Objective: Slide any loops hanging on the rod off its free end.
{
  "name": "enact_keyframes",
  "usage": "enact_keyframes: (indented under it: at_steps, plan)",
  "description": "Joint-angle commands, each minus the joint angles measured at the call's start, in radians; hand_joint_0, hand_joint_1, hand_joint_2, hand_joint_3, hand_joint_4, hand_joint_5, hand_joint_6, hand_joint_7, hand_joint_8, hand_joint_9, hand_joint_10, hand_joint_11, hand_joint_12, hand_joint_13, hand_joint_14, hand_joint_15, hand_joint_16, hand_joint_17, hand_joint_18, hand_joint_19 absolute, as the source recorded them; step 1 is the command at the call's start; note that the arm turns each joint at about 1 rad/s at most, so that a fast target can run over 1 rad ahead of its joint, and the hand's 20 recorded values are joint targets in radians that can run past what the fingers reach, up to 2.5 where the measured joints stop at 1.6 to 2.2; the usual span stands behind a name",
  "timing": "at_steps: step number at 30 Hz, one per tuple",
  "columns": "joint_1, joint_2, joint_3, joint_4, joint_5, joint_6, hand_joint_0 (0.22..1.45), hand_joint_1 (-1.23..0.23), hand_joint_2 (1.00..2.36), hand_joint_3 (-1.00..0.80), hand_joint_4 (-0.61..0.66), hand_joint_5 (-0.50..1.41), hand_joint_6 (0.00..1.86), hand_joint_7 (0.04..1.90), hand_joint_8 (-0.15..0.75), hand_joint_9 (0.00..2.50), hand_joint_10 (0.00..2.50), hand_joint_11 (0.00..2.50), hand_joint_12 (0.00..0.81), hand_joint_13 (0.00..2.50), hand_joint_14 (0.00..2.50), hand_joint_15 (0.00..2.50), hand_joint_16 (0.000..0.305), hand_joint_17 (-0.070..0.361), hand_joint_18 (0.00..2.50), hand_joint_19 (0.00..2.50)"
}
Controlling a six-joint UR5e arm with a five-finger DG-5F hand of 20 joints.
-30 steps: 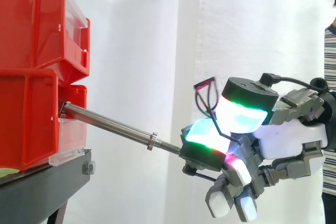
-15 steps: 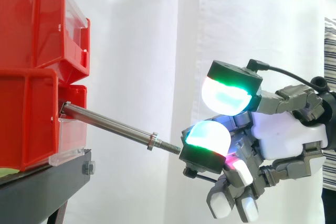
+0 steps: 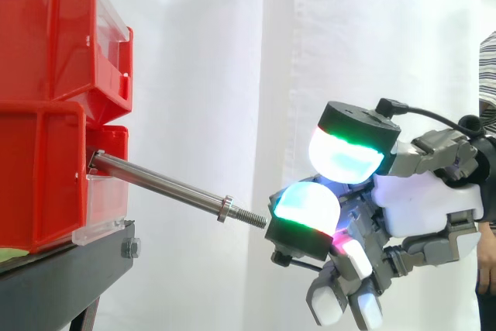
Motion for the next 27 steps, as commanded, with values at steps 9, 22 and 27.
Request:
enact_keyframes:
  at_steps: [9,22,27]
  plan:
    - [-0.035,0.075,-0.092,-0.168,-0.023,-0.045,0.54,-0.67,1.00,-0.50,0.17,-0.12,0.58,1.25,0.299,1.07,0.01,0.49,0.346,0.88,0.01,0.29,0.047,0.105,0.87,0.54]
    - [-0.027,0.306,-0.406,-0.009,0.100,-0.046,0.53,-0.65,1.00,-0.50,0.19,-0.11,0.50,1.32,0.306,1.03,0.02,0.46,0.352,0.87,0.01,0.28,0.048,0.109,0.86,0.54]
    - [-0.029,0.307,-0.406,-0.082,0.095,-0.046,0.53,-0.64,1.00,-0.50,0.19,-0.11,0.50,1.28,0.301,1.01,0.02,0.45,0.357,0.86,0.01,0.28,0.049,0.109,0.86,0.54]
